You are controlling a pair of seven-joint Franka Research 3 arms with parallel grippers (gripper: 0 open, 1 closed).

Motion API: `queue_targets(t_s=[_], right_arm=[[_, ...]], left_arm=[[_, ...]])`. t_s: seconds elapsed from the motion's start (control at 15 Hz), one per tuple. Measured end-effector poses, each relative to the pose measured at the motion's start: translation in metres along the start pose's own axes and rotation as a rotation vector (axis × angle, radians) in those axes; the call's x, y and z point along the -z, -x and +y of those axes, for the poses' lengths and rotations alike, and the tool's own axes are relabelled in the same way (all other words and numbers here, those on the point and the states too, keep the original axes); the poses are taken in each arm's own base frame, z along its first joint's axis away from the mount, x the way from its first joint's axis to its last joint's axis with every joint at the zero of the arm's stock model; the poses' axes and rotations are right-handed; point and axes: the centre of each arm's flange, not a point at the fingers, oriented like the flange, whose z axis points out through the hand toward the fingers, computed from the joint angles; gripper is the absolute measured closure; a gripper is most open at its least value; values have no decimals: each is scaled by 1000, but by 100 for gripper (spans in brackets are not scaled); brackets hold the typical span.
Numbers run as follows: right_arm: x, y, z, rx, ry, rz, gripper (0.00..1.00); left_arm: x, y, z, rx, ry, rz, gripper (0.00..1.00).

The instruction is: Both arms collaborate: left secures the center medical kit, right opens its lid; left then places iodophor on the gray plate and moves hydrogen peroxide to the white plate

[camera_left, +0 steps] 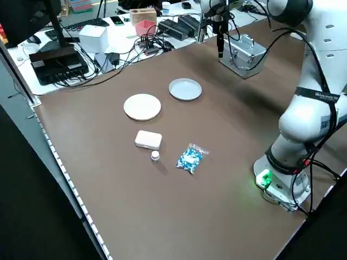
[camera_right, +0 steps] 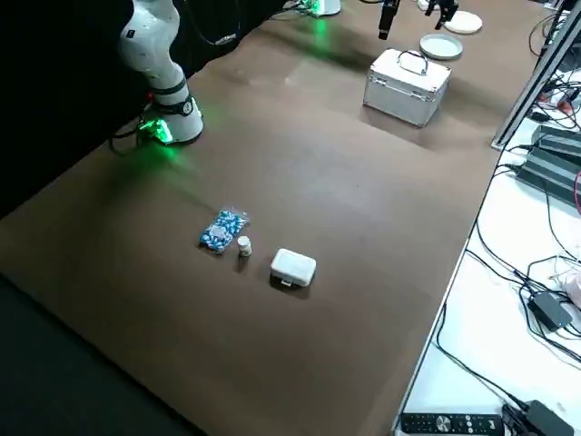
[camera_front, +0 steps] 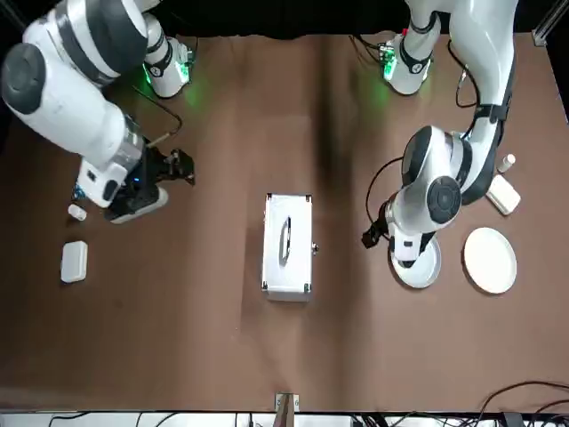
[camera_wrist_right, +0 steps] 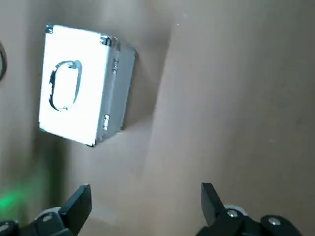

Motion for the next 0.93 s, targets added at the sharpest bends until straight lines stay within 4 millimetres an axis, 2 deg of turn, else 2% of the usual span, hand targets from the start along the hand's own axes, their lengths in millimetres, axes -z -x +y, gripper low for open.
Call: queue_targets(t_s=[0.4, 0.67, 0.93], right_arm=[[-46, -13, -59, -74, -8, 46, 4], [-64, -24, -73, -123, -22, 98, 7], [-98, -35, -95, -155, -32, 138, 7]], left_arm=[[-29, 28, 42, 308, 89, -15, 0], [-57, 34, 56, 505, 119, -38, 0], [-86, 34, 64, 646, 124, -89, 0]])
